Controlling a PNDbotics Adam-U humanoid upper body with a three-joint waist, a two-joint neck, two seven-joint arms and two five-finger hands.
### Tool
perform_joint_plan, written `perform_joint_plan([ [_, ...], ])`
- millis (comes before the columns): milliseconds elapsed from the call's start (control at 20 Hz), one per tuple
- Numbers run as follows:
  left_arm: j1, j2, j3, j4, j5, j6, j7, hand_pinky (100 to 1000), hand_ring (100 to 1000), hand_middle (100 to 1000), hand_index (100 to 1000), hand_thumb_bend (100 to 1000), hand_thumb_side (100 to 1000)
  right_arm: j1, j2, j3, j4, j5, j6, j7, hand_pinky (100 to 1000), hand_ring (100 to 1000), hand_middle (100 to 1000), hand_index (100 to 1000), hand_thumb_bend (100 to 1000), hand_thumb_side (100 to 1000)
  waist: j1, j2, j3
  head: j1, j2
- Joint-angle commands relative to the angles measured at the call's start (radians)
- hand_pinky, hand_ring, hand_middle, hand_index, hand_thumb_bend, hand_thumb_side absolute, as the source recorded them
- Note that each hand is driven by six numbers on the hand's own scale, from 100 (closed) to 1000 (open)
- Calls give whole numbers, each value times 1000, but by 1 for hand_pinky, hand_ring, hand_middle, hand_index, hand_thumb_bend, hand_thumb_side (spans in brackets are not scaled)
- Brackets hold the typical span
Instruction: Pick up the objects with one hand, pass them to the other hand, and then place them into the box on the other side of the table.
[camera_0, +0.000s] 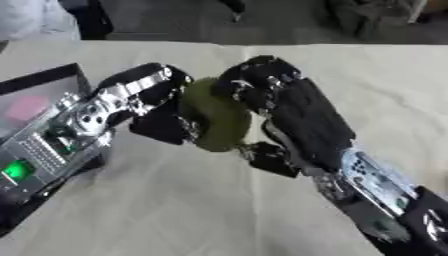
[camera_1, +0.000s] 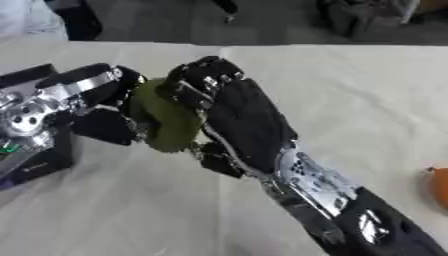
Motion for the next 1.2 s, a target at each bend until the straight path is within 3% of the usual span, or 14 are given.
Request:
perform_joint_plan([
  [50, 10, 38, 49, -4, 42, -11, 39, 607, 381, 177, 294, 100, 100, -18, -23, -10, -33, 16, 0, 2, 758, 745, 797, 854, 423, 212, 1, -16, -1, 2, -14],
  [350, 77, 86, 117, 7, 137, -38, 146, 606, 373, 167, 287, 100, 109, -13, -60, -22, -51, 22, 4, 21, 774, 780, 845, 897, 413, 256, -3, -14, -1, 3, -12],
  [800, 151, 136, 231, 29, 270, -89, 277, 610, 370, 161, 284, 100, 146, -7, -105, -64, -90, 2, 21, 28, 792, 793, 855, 897, 423, 241, -10, -13, 1, 13, -13],
  [1050, 219, 205, 315, 81, 288, -105, 358, 625, 379, 170, 295, 100, 144, 10, -162, -111, -111, -20, 51, 20, 802, 790, 844, 885, 454, 153, -14, -13, 0, 40, -10],
  [1200, 266, 247, 355, 124, 268, -118, 391, 631, 389, 176, 298, 100, 123, 30, -202, -158, -118, -73, 101, 27, 805, 780, 824, 864, 383, 100, -17, -11, -1, 59, -7],
])
